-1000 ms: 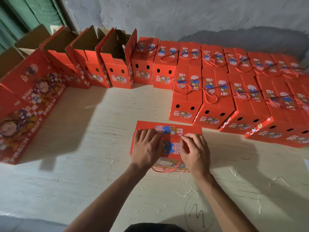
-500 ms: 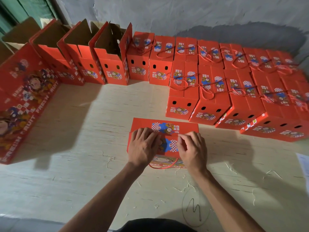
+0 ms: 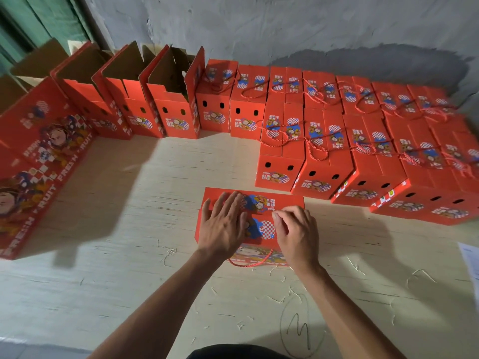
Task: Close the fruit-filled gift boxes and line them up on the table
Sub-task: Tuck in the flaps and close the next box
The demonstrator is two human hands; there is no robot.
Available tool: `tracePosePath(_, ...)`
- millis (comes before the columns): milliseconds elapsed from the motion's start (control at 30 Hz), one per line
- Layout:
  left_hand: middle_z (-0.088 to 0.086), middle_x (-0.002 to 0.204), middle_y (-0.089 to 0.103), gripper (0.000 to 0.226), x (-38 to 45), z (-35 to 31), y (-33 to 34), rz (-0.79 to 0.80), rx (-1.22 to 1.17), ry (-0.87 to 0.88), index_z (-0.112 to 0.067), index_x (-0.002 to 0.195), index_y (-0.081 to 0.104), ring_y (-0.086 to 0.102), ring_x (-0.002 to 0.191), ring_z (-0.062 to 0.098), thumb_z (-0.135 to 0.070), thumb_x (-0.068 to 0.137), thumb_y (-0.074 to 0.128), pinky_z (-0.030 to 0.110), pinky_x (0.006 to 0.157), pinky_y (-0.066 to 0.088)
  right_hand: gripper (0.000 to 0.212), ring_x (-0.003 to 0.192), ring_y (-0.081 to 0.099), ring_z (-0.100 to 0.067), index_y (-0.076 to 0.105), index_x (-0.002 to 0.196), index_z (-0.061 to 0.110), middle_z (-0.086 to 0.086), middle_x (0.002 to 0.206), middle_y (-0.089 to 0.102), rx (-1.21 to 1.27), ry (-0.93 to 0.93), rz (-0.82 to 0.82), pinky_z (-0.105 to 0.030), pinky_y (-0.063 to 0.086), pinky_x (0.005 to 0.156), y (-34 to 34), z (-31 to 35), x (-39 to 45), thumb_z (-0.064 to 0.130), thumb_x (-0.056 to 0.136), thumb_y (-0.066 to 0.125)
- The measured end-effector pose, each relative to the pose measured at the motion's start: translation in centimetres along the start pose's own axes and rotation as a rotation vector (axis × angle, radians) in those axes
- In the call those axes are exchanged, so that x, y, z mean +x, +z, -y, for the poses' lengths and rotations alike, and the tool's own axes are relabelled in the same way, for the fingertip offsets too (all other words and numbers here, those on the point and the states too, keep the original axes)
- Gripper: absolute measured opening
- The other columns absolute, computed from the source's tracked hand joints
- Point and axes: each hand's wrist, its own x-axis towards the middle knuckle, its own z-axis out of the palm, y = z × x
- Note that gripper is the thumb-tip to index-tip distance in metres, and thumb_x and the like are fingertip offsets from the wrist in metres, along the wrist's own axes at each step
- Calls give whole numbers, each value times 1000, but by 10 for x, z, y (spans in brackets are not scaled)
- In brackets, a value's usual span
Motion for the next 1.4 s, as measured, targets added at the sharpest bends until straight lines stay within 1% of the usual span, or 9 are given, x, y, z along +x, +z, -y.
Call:
tracePosePath(233, -2, 171, 17, 69, -6, -2, -10, 5, -31, -174, -30, 160, 29, 8, 158, 20, -66, 103, 16, 42, 126, 6, 47, 119, 59, -30, 66, 99, 12, -8, 128, 63, 194, 425, -31, -49, 49, 99, -10, 10, -9, 57, 89, 70)
tracePosePath(333, 1, 170, 17, 61, -8, 2, -17, -33, -159, -273, -37, 156, 37, 7, 157, 23, -65, 102, 30, 48, 125, 9, 53, 102, 65, -22, 57, 109, 20, 2, 120, 60, 288, 518, 64, -39, 59, 72, -13, 11, -9, 70, 95, 47)
tracePosePath(433, 9, 168, 23, 73, -10, 13, -21, -68, -443, -420, -32, 158, 32, 24, 153, 33, -61, 96, 55, 56, 122, 27, 38, 99, 64, -17, 57, 109, 19, 2, 119, 58, 278, 479, 72, -24, 51, 62, -12, 7, -9, 55, 100, 49)
tracePosePath(500, 12, 154, 46, 96, -7, 20, -22, -37, -748, -616, -22, 159, 24, 51, 136, 33, -59, 86, 73, 55, 110, 45, 32, 99, 62, -13, 57, 108, 19, 1, 123, 57, 288, 507, 107, -19, 49, 62, -11, 6, -7, 49, 102, 51)
tracePosePath(567, 6, 127, 68, 92, -2, 24, -22, -4, -821, -695, -14, 149, 41, 68, 113, 27, -59, 79, 80, 47, 97, 55, 28, 97, 60, -11, 58, 104, 20, 1, 121, 57, 302, 557, 123, -13, 41, 60, -11, 4, -5, 48, 102, 54)
tracePosePath(667, -3, 101, 73, 66, 1, 28, -16, -45, -838, -699, -16, 123, 62, 72, 92, 19, -57, 76, 84, 42, 84, 60, 26, 98, 61, -15, 59, 103, 19, 0, 117, 59, 375, 619, 128, -17, 42, 64, -11, 3, -3, 45, 101, 59)
tracePosePath(967, -21, 92, 64, 59, 2, 30, -12, -130, -813, -641, -32, 106, 52, 69, 85, 7, -55, 68, 90, 31, 72, 58, 41, 105, 64, -19, 49, 125, 27, 4, 126, 60, 357, 702, 68, -25, 42, 62, -4, 5, -4, 49, 95, 66)
tracePosePath(1133, -10, 93, 71, 54, -7, 30, -6, -220, -789, -615, -29, 97, 55, 70, 85, 13, -65, 69, 84, 35, 71, 57, 60, 109, 66, -23, 43, 146, 23, 0, 131, 66, 260, 672, 56, -26, 40, 78, -1, 6, -9, 56, 98, 58)
tracePosePath(1400, -20, 92, 76, 43, -9, 32, 6, -275, -906, -597, -35, 110, 71, 73, 85, 0, -65, 79, 77, 40, 80, 62, 38, 86, 69, -4, 67, 121, 27, 13, 98, 73, 541, 832, 112, -5, 45, 59, 0, -7, -9, 54, 94, 66)
